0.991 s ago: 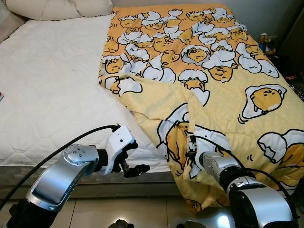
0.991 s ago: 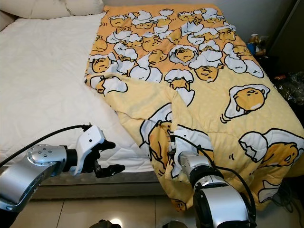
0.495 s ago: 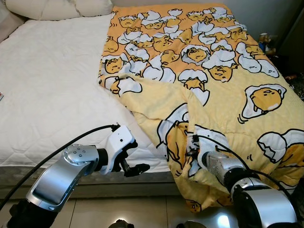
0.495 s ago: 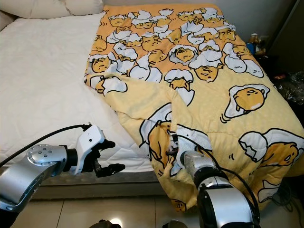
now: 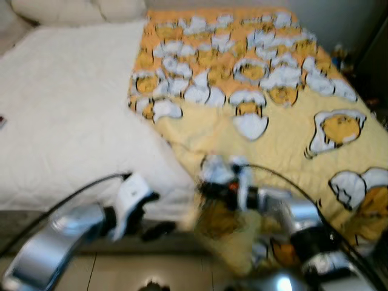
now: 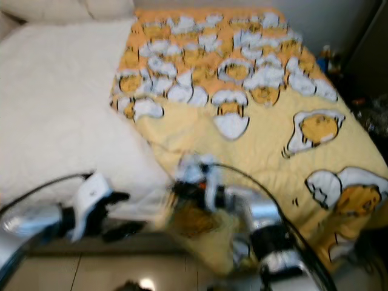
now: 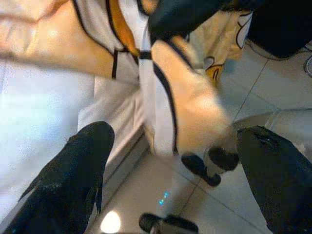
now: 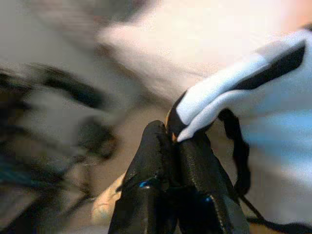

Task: Clean up the room

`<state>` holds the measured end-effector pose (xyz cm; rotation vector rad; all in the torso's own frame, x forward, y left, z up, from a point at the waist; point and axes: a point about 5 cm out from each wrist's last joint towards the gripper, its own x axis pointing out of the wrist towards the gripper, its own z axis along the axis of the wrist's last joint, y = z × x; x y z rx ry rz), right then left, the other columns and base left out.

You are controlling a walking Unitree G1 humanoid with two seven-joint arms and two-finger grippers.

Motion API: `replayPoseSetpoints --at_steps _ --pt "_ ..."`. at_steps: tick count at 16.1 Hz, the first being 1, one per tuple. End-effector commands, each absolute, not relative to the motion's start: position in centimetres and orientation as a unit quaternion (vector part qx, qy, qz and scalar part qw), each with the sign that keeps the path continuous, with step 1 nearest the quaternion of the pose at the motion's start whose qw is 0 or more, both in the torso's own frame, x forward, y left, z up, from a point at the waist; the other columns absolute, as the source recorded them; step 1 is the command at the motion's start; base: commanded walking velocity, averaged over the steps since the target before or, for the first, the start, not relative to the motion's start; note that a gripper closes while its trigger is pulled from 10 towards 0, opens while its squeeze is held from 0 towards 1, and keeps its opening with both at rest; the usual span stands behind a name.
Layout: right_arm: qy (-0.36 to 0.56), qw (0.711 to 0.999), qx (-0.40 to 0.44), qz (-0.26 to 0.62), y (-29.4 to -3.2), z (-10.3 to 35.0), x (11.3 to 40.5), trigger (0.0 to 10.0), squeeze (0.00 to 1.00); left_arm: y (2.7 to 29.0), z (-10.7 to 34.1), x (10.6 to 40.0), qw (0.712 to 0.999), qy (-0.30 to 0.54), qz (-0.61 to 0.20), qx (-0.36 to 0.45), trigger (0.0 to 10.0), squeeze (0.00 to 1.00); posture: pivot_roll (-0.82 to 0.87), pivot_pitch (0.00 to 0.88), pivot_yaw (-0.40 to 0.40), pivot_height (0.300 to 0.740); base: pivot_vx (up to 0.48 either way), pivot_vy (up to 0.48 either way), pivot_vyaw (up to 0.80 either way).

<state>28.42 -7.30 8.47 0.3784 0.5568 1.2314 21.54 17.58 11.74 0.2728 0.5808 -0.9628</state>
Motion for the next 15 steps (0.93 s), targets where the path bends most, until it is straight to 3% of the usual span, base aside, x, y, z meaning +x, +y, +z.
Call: replayPoseSetpoints --at_steps 1,3,5,6,7,8,9,15 --pt "0.244 0.721 0.188 0.621 -5.4 9.9 27.4 0.0 0.0 17.9 12.4 21.3 0.838 0.266 -0.458 0.133 10.0 0.0 -0.06 0.0 0.044 0.74 0.0 0.0 0.0" --pt "0.239 0.613 0.186 0.73 -2.5 12.5 24.4 0.0 0.0 19.1 12.7 20.4 0.834 0.28 -0.457 0.134 10.0 0.0 -0.05 0.0 0.055 0.74 0.0 0.0 0.0" --pt "0.262 0.604 0.157 0.736 -2.3 12.1 23.7 0.0 0.0 19.5 12.8 20.2 0.832 0.286 -0.456 0.135 10.0 0.0 -0.05 0.0 0.055 0.74 0.0 0.0 0.0" --pt "0.283 0.639 0.096 0.709 -2.7 10.4 24.0 10.0 0.0 19.6 12.8 19.8 0.831 0.291 -0.455 0.13 10.0 0.0 -0.05 0.0 0.052 0.74 0.0 0.0 0.0" --pt "0.302 0.666 0.081 0.678 -3.4 9.0 24.3 10.0 0.35 19.8 12.7 19.4 0.83 0.297 -0.455 0.129 10.0 0.0 -0.05 0.0 0.048 0.74 0.0 0.0 0.0" --pt "0.304 0.671 0.082 0.671 -3.6 8.9 24.3 10.0 0.35 19.9 12.7 19.4 0.83 0.297 -0.454 0.129 10.0 0.0 -0.04 0.0 0.047 0.74 0.0 0.0 0.0" --pt "0.31 0.685 0.083 0.654 -3.8 8.7 24.5 10.0 1.0 20.0 12.8 19.4 0.832 0.298 -0.45 0.128 10.0 0.0 -0.04 0.0 0.047 0.74 0.0 0.0 0.0" --pt "0.303 0.72 0.117 0.613 -6.0 9.0 25.1 10.0 1.0 19.8 12.7 20.0 0.835 0.297 -0.447 0.122 10.0 0.0 -0.06 0.0 0.065 0.74 0.0 0.0 0.0"
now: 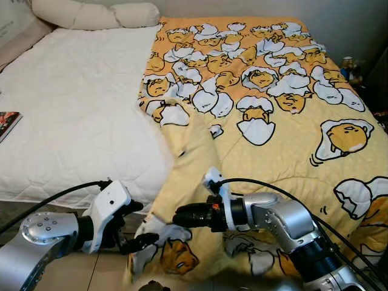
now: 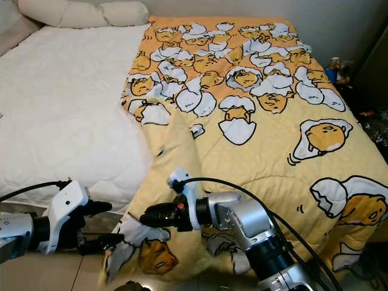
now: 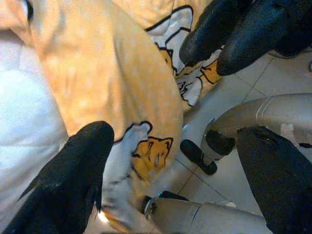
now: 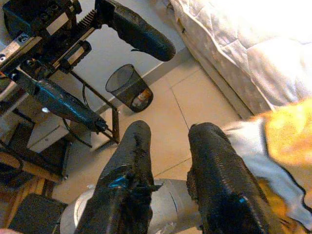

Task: Clean up the room

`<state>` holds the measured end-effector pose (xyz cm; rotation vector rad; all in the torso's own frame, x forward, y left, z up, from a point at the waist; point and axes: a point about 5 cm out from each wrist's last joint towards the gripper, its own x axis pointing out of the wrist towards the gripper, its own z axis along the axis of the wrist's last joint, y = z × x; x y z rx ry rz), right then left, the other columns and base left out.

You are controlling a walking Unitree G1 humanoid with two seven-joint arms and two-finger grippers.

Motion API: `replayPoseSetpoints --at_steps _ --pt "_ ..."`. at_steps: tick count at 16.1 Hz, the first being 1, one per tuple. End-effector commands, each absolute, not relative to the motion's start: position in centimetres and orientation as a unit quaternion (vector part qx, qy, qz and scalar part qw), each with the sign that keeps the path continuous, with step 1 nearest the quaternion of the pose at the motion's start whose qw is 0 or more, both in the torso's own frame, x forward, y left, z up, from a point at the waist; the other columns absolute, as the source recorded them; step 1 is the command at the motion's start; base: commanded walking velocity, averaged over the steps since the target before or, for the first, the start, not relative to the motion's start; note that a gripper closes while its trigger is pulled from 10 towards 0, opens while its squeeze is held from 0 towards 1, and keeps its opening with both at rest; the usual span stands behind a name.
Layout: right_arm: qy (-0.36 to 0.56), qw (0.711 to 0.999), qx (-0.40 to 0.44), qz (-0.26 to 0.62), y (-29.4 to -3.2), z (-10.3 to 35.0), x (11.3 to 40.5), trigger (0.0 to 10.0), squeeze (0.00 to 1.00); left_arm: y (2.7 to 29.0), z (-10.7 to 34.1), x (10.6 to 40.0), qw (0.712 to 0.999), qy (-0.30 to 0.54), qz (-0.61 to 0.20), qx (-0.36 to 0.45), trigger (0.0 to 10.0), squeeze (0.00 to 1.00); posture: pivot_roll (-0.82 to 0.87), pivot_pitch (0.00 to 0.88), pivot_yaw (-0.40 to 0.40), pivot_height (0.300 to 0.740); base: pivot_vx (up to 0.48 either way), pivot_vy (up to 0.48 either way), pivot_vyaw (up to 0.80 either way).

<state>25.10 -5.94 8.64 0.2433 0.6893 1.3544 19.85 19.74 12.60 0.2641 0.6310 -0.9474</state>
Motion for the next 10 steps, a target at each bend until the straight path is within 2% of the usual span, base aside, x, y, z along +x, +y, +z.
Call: replayPoseSetpoints --at_steps 1,3,4,5,6,7,8,10 --pt "0.306 0.722 0.119 0.609 -6.2 9.1 24.9 10.0 1.0 19.7 12.7 20.0 0.836 0.297 -0.445 0.12 10.0 0.0 -0.06 0.0 0.064 0.74 0.0 0.0 0.0" --pt "0.303 0.743 0.115 0.585 -7.1 9.3 25.1 10.0 1.0 19.7 12.6 20.1 0.837 0.299 -0.44 0.125 10.0 0.0 -0.07 0.0 0.062 0.74 0.0 0.0 0.0" --pt "0.301 0.774 0.098 0.548 -8.0 9.0 25.7 10.0 1.0 19.6 12.7 20.5 0.846 0.286 -0.43 0.134 10.0 0.0 -0.07 0.0 0.062 0.74 0.0 0.0 0.0" --pt "0.3 0.788 0.091 0.53 -8.4 8.8 26.0 10.0 1.0 19.6 12.7 20.8 0.85 0.28 -0.424 0.138 10.0 0.0 -0.07 0.0 0.062 0.74 0.0 0.0 0.0" --pt "0.283 0.846 0.059 0.449 -10.0 8.2 27.0 10.0 1.0 19.4 12.5 22.3 0.882 0.247 -0.372 0.15 10.0 0.0 -0.08 0.0 0.058 0.74 0.0 0.0 0.0" --pt "0.267 0.891 0.052 0.363 -11.4 7.6 27.8 10.0 0.0 18.9 12.4 23.9 0.916 0.213 -0.306 0.148 10.0 0.0 -0.08 0.0 0.057 0.74 0.0 0.0 0.0" --pt "0.257 0.916 0.056 0.304 -12.3 7.2 28.1 10.0 0.0 18.6 12.4 25.0 0.939 0.185 -0.251 0.143 10.0 0.0 -0.09 0.0 0.057 0.74 0.0 0.0 0.0" --pt "0.234 0.947 0.071 0.206 -13.8 7.0 28.7 10.0 0.0 18.3 12.3 26.2 0.965 0.165 -0.172 0.109 10.0 0.0 -0.1 0.0 0.06 0.74 0.0 0.0 0.0"
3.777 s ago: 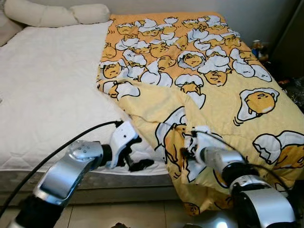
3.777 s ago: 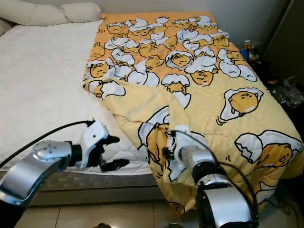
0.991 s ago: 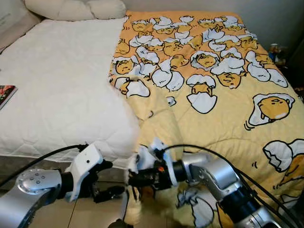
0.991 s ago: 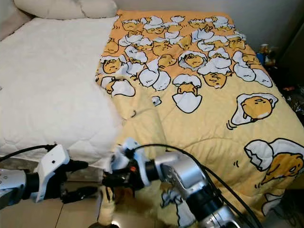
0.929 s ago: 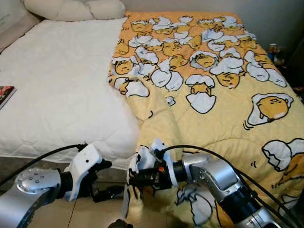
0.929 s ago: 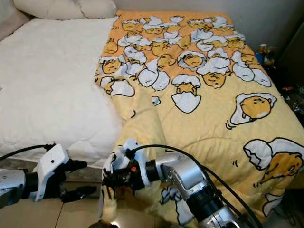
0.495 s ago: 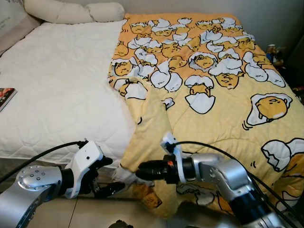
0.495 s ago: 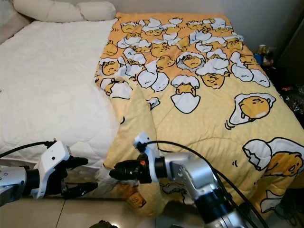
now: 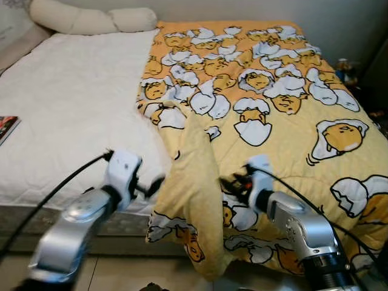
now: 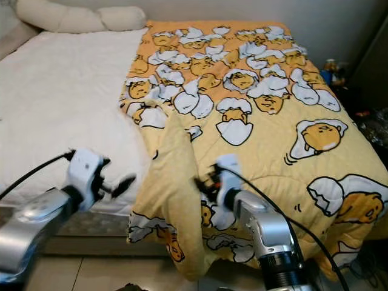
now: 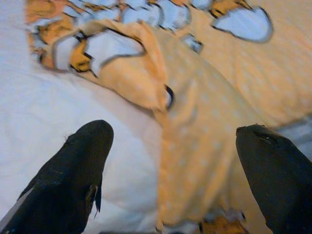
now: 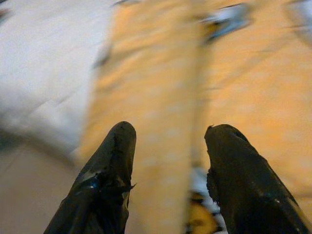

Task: Clean up the room

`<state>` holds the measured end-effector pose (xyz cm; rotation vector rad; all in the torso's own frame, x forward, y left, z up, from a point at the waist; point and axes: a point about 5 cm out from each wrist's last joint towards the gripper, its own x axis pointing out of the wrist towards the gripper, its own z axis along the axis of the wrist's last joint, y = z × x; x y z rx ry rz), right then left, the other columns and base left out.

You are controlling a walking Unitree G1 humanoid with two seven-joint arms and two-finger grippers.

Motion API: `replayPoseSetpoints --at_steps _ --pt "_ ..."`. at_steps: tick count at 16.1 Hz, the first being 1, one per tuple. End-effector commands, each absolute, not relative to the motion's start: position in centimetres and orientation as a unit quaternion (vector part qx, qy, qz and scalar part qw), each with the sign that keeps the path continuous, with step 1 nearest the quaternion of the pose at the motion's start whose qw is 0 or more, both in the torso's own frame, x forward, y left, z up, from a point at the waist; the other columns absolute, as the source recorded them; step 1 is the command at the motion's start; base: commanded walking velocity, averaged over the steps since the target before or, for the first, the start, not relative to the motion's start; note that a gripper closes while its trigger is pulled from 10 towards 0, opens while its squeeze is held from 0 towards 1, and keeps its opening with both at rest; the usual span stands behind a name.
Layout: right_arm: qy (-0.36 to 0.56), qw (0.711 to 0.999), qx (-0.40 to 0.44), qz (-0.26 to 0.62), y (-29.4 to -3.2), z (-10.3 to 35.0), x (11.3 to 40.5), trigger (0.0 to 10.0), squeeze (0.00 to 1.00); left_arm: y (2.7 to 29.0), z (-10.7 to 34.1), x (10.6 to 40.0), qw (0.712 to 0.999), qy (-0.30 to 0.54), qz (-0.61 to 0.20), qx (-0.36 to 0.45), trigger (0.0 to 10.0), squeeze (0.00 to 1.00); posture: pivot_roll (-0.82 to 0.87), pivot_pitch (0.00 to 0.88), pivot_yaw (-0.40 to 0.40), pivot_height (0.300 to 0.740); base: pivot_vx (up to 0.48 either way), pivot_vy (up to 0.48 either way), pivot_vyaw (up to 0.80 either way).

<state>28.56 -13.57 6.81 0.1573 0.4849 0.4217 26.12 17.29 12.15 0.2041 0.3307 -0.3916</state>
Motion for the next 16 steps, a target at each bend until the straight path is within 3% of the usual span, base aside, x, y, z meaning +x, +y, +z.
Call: replayPoseSetpoints --at_steps 1,5,13,16 --pt "0.227 0.957 0.084 0.158 -14.6 6.8 28.7 10.0 0.0 18.0 12.2 26.3 0.968 0.157 -0.163 0.111 10.0 0.0 -0.1 0.0 0.061 0.74 0.0 0.0 0.0" --pt "0.2 0.977 0.053 0.058 -16.3 5.9 28.1 10.0 0.0 17.2 11.5 26.0 0.967 0.151 -0.164 0.122 10.0 0.0 -0.11 0.0 0.059 0.74 0.0 0.403 0.0" --pt "0.203 0.977 0.029 0.054 -16.7 5.2 26.6 10.0 0.0 18.2 10.5 25.3 0.966 0.161 -0.142 0.144 10.0 0.0 -0.1 0.0 0.019 0.74 0.0 0.426 0.0" --pt "0.201 0.978 0.031 0.055 -16.7 5.3 26.1 10.0 0.0 18.8 10.6 25.1 0.968 0.159 -0.127 0.147 10.0 0.0 -0.09 0.0 0.007 0.74 0.0 0.428 -0.48"
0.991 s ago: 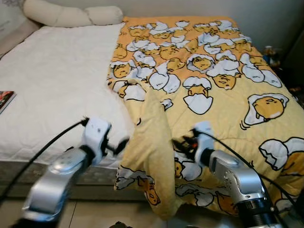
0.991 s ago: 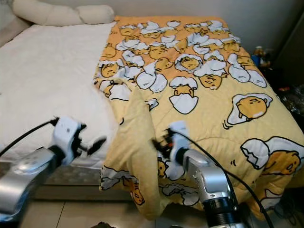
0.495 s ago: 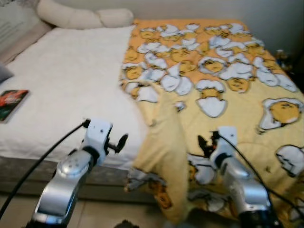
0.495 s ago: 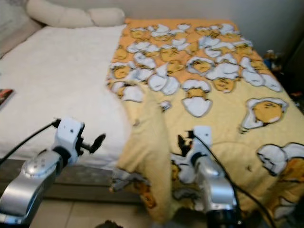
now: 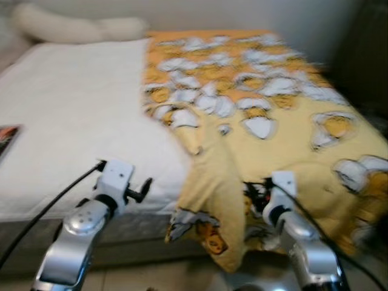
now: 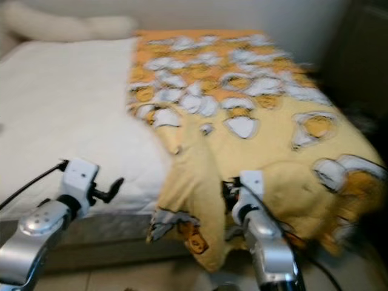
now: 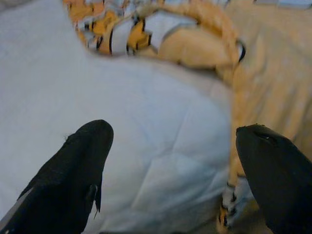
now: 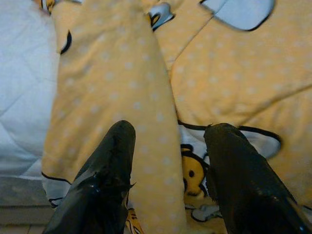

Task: Clean up the room

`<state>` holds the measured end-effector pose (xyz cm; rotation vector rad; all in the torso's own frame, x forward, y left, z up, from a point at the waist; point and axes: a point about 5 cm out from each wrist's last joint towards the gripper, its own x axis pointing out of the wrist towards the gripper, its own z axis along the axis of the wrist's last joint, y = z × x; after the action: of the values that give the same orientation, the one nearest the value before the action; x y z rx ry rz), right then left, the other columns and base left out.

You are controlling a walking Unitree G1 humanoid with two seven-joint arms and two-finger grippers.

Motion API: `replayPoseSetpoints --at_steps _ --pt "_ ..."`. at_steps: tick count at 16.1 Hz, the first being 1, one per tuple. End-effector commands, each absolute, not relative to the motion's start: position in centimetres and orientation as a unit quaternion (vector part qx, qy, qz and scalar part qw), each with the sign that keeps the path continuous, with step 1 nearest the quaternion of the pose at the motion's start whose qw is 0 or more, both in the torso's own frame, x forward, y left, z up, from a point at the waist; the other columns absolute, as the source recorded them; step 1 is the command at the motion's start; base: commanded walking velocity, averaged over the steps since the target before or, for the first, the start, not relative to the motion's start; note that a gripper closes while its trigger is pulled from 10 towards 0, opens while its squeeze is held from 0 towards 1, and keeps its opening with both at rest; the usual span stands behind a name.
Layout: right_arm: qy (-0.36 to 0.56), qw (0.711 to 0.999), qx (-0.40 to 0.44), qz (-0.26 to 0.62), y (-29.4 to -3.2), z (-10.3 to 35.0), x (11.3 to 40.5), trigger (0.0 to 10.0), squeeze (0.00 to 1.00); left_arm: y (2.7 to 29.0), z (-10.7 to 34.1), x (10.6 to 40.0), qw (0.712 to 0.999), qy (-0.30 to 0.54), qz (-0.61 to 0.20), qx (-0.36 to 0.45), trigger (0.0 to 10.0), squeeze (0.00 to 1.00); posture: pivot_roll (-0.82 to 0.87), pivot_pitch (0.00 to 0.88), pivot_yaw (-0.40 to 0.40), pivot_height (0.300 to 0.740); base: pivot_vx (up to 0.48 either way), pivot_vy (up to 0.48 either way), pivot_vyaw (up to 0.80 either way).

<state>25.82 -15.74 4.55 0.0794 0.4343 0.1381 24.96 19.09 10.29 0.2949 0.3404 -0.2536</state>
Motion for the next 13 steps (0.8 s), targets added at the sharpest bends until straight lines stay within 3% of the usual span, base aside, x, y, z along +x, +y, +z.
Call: replayPoseSetpoints --at_steps 1,4,13 --pt "0.2 0.978 0.032 0.054 -16.8 5.4 26.0 10.0 0.0 18.8 10.7 25.0 0.968 0.157 -0.127 0.148 10.0 0.0 -0.09 0.0 0.007 0.74 0.0 0.424 -0.57" --pt "0.207 0.977 0.03 0.039 -17.3 5.0 25.4 10.0 0.0 18.9 10.8 24.6 0.969 0.155 -0.124 0.148 10.0 0.0 -0.08 0.0 0.002 0.74 0.0 0.426 -0.51" --pt "0.193 0.98 0.037 0.033 -16.8 5.4 25.1 10.0 0.0 19.2 11.1 24.3 0.975 0.142 -0.114 0.127 10.0 0.0 -0.07 0.0 -0.016 0.74 0.0 0.37 0.0"
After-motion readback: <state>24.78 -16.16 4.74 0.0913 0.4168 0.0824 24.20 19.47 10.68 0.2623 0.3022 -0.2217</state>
